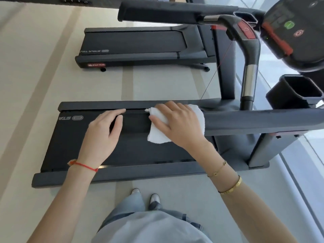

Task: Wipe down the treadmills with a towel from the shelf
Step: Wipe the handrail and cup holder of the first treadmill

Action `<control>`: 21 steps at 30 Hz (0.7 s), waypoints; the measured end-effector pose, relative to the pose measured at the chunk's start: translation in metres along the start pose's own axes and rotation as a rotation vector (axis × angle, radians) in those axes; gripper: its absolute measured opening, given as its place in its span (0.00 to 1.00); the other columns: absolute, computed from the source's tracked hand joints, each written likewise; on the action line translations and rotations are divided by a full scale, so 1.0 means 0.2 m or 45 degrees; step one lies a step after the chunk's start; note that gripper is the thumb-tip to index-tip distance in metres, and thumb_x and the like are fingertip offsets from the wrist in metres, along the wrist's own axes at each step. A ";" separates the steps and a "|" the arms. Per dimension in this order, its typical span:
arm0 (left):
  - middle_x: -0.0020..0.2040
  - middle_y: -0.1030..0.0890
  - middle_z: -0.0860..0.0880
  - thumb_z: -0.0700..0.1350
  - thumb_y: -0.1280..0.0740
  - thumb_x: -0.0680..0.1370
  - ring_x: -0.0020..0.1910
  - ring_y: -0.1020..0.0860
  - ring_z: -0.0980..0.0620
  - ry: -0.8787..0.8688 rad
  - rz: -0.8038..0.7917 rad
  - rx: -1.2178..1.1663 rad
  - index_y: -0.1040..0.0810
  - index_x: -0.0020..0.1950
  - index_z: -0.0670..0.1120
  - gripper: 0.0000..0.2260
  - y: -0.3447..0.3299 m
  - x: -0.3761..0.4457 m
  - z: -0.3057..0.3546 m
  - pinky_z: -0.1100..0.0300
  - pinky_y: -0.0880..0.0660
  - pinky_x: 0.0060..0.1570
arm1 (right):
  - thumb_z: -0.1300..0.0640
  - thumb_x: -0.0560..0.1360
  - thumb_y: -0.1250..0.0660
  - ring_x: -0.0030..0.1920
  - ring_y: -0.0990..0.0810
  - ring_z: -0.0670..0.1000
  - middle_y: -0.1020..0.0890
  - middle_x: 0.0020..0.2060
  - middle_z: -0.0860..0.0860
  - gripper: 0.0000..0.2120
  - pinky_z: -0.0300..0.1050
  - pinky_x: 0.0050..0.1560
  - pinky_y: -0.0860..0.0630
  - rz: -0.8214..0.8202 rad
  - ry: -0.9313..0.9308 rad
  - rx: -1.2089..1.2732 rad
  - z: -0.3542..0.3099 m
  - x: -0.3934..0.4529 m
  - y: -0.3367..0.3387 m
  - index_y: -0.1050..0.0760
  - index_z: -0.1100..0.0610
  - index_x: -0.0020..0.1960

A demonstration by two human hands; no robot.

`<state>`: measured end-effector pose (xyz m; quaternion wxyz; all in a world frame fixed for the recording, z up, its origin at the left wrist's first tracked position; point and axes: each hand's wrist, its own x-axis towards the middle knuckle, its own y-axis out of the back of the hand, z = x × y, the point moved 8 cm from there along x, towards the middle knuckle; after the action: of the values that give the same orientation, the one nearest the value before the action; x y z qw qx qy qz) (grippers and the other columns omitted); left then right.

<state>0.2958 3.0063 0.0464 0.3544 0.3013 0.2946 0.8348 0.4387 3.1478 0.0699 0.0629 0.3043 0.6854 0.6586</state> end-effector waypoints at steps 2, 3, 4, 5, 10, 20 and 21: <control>0.59 0.18 0.52 0.44 0.40 0.83 0.43 0.28 0.59 -0.007 0.001 -0.007 0.21 0.64 0.47 0.13 0.01 0.00 0.00 0.62 0.27 0.54 | 0.40 0.80 0.51 0.37 0.25 0.55 0.22 0.38 0.50 0.24 0.47 0.40 0.32 0.018 -0.094 -0.037 0.15 -0.02 0.05 0.22 0.53 0.49; 0.59 0.18 0.52 0.44 0.40 0.83 0.43 0.27 0.59 -0.016 -0.005 -0.010 0.21 0.64 0.47 0.13 0.01 0.01 0.00 0.61 0.27 0.54 | 0.40 0.80 0.51 0.36 0.26 0.54 0.23 0.37 0.49 0.22 0.46 0.38 0.36 -0.041 -0.140 -0.160 0.21 -0.02 0.04 0.23 0.51 0.49; 0.59 0.18 0.52 0.44 0.40 0.83 0.44 0.26 0.57 -0.021 -0.018 -0.014 0.21 0.64 0.47 0.13 0.01 0.01 0.00 0.60 0.26 0.54 | 0.41 0.79 0.49 0.36 0.27 0.53 0.23 0.38 0.47 0.18 0.45 0.36 0.39 -0.108 -0.172 -0.287 0.26 -0.02 0.04 0.24 0.47 0.51; 0.59 0.18 0.52 0.45 0.40 0.83 0.45 0.25 0.57 -0.020 -0.031 -0.014 0.21 0.64 0.47 0.13 0.01 0.01 -0.01 0.59 0.25 0.55 | 0.42 0.79 0.47 0.37 0.27 0.53 0.22 0.39 0.46 0.14 0.45 0.35 0.38 -0.163 -0.216 -0.321 0.30 -0.01 0.04 0.25 0.43 0.53; 0.61 0.19 0.52 0.49 0.42 0.83 0.53 0.22 0.55 0.033 -0.088 -0.005 0.22 0.67 0.47 0.16 0.02 0.01 -0.05 0.54 0.23 0.59 | 0.46 0.80 0.51 0.39 0.26 0.61 0.23 0.34 0.49 0.15 0.49 0.37 0.32 -0.412 -0.279 0.135 0.21 0.15 -0.03 0.30 0.46 0.41; 0.63 0.20 0.52 0.48 0.45 0.84 0.63 0.23 0.56 0.130 -0.142 -0.071 0.23 0.68 0.46 0.17 0.02 0.00 -0.12 0.55 0.26 0.64 | 0.38 0.81 0.55 0.44 0.24 0.54 0.21 0.47 0.47 0.25 0.51 0.48 0.29 -0.246 0.072 0.056 0.03 0.03 -0.01 0.26 0.49 0.62; 0.63 0.20 0.52 0.47 0.45 0.84 0.63 0.23 0.56 0.129 -0.148 -0.072 0.24 0.68 0.46 0.17 0.02 0.00 -0.12 0.56 0.26 0.64 | 0.38 0.81 0.57 0.43 0.24 0.54 0.21 0.46 0.47 0.26 0.51 0.47 0.29 -0.252 0.032 0.020 0.05 0.03 -0.01 0.26 0.49 0.60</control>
<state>0.2769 2.9962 0.0331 0.3952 0.2310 0.3053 0.8350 0.4380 3.1602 0.0685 0.1166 0.2276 0.7180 0.6474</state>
